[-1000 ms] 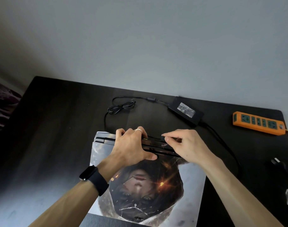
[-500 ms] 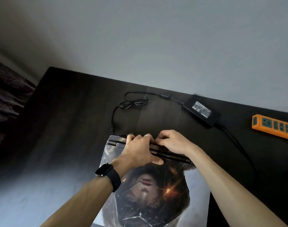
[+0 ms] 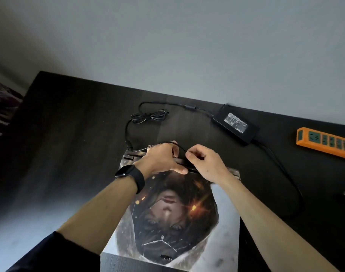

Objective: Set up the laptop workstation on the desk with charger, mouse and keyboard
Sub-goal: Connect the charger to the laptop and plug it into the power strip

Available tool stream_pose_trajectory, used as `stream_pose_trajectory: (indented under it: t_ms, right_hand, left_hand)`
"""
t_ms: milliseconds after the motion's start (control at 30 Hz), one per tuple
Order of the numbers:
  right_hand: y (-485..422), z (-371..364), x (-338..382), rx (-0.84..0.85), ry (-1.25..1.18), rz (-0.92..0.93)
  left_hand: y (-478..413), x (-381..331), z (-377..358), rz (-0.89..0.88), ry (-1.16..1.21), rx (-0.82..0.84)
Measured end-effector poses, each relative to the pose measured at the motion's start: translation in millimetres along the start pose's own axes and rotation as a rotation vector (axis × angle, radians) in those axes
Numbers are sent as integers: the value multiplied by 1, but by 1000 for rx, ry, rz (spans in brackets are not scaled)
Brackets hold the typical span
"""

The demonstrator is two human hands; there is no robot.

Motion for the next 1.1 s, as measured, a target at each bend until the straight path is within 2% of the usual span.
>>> stream_pose_trajectory:
  t_ms: [67, 200, 300, 433, 533, 633, 700, 867, 1033, 1100]
  right_hand:
    - [1, 9, -1, -78, 42, 25]
    - [14, 34, -28, -251, 393, 45]
    - [35, 39, -55, -348, 500, 39]
    - [49, 34, -65, -397, 544, -3]
    - [53, 28, -60, -437, 623, -94]
    - [59, 19, -57, -475, 642, -146]
    - [60, 16, -55, -499, 642, -156]
    - [54, 14, -54, -514, 618, -166]
    - [55, 11, -55, -522, 615, -186]
    - [57, 11, -56, -534, 619, -188]
  left_hand:
    - [-5, -1, 10, 10, 2, -27]
    - [-15, -7, 25, 23, -28, -90]
    - [-12, -11, 17, -8, -22, -160]
    - [3, -9, 16, -53, 112, -360]
    - [19, -1, 18, 0, 157, -475]
    - [46, 3, 32, -11, 90, -773]
    - [50, 11, 36, -47, 26, -859]
    - [31, 52, 35, -19, -35, -705]
    - [-1, 73, 66, -127, -343, -679]
    - [-19, 71, 72, -118, -368, -676]
Point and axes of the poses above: each hand's wrist, its own y-axis away from the middle knuckle, its own z-axis out of the back of the hand, x = y × z, the point moved 7 cm from there along -y, towards the middle knuckle, and after that the axes turned 1 degree about -z, right-handed, at the moved point
